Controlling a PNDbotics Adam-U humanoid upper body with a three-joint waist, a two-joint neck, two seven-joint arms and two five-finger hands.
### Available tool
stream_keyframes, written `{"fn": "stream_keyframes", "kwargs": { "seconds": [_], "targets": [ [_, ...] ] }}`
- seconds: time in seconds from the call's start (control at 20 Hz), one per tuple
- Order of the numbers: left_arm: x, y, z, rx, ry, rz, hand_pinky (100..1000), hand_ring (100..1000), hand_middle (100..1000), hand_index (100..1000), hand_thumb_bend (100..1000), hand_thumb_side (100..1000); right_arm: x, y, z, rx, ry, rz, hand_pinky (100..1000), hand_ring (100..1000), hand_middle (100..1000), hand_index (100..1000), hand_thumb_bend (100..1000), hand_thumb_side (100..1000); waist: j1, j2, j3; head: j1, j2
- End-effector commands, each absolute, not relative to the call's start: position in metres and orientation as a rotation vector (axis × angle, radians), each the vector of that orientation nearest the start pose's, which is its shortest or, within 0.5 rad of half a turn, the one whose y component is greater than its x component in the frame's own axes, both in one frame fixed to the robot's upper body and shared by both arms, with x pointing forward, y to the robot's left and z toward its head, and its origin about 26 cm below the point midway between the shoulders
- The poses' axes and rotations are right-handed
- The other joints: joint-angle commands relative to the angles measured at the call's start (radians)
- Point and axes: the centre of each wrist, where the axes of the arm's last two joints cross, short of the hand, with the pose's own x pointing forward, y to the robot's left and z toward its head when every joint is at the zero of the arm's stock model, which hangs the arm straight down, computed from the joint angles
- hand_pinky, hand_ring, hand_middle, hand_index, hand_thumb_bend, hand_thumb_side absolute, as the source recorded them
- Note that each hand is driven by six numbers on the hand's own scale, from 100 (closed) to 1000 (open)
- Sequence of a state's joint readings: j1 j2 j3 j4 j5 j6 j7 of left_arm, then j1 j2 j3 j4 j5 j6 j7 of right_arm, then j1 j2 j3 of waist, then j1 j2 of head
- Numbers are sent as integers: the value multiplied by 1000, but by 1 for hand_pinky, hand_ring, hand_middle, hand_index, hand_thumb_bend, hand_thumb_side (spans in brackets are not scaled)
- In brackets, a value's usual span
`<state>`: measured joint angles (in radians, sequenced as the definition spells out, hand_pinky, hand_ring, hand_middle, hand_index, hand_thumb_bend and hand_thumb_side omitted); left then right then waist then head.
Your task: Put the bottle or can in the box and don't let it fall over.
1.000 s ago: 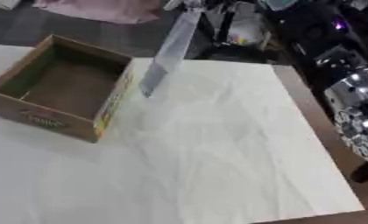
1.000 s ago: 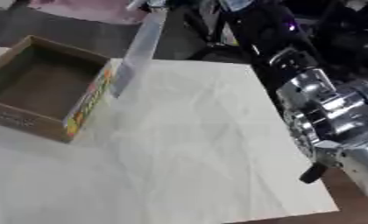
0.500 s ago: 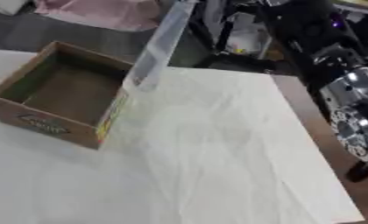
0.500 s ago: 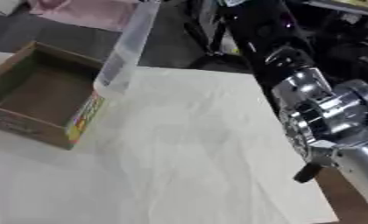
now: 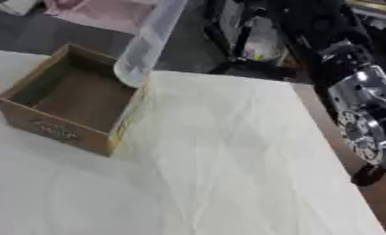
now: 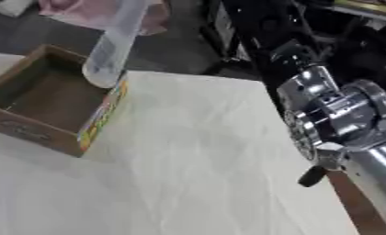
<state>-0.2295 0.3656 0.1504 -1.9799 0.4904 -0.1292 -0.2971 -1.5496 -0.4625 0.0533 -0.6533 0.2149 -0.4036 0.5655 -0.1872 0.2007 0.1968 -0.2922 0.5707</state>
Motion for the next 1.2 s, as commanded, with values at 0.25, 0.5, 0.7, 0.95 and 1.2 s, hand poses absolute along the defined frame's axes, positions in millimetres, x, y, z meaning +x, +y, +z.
{"fn": "stream_keyframes", "kwargs": {
  "seconds": [0.25, 0.5, 0.7, 0.95, 1.2],
  "targets": [
    [292, 307, 208, -361, -2366, -413, 603, 656, 626, 881, 120, 778, 479, -224, 460, -351, -2335, 1244, 100, 565, 187, 362, 311, 100, 1, 7, 31, -18, -44],
    [294, 303, 213, -373, -2381, -431, 603, 656, 625, 881, 150, 779, 481, -217, 454, -359, -2344, 1246, 100, 564, 191, 367, 267, 108, -13, 30, 61, -48, -67],
    [296, 300, 217, -390, -2395, -443, 603, 656, 625, 881, 150, 780, 483, -210, 449, -350, -2353, 1241, 100, 562, 194, 373, 250, 100, -21, 47, 87, -77, -81],
    [298, 297, 220, -408, -2405, -449, 601, 655, 624, 881, 151, 782, 486, -199, 441, -311, -2365, 1224, 100, 563, 199, 382, 229, 100, -25, 62, 111, -92, -101],
    [298, 296, 223, -415, -2415, -450, 602, 655, 624, 881, 151, 781, 493, -192, 425, -320, -2331, 1258, 100, 642, 258, 446, 128, 100, -26, 71, 119, -98, -93]
  ]
}}
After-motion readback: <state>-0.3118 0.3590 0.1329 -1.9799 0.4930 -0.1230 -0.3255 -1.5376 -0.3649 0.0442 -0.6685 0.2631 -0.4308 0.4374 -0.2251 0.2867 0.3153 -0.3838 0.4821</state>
